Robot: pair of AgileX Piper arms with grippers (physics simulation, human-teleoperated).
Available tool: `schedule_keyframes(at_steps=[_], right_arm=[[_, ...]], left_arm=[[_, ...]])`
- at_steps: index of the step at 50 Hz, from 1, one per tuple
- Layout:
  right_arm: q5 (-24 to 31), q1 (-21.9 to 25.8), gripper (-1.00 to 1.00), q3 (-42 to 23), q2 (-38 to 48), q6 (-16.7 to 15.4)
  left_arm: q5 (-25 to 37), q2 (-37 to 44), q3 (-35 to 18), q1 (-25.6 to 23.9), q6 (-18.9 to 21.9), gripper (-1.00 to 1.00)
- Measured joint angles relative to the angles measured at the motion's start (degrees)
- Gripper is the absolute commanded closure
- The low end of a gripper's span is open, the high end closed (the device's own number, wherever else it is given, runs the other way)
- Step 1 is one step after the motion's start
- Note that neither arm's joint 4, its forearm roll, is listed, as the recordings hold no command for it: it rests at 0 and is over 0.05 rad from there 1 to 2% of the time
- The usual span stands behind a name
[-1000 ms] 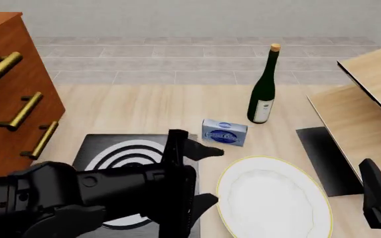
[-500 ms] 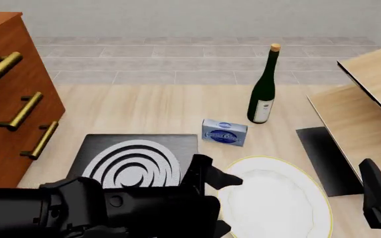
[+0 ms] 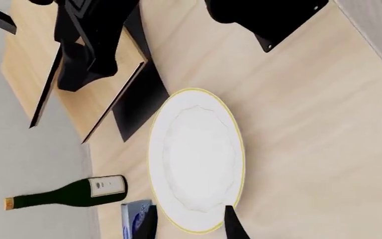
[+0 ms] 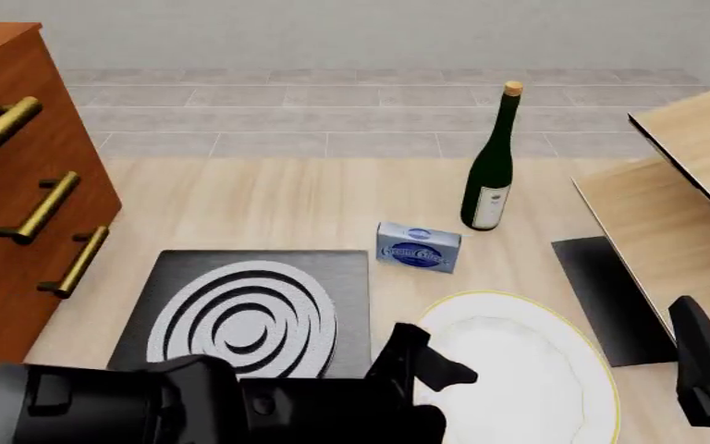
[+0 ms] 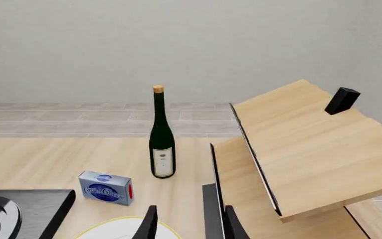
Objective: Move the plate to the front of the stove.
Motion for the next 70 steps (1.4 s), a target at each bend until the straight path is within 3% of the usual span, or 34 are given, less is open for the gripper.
schedule_keyframes(at_steps=[70], right_arm=[[0.0,0.0,-1.0,0.0,0.0,0.0]], left_arm=[[-6.7,10.4,-1.6,-4.9,-3.2,-1.0]])
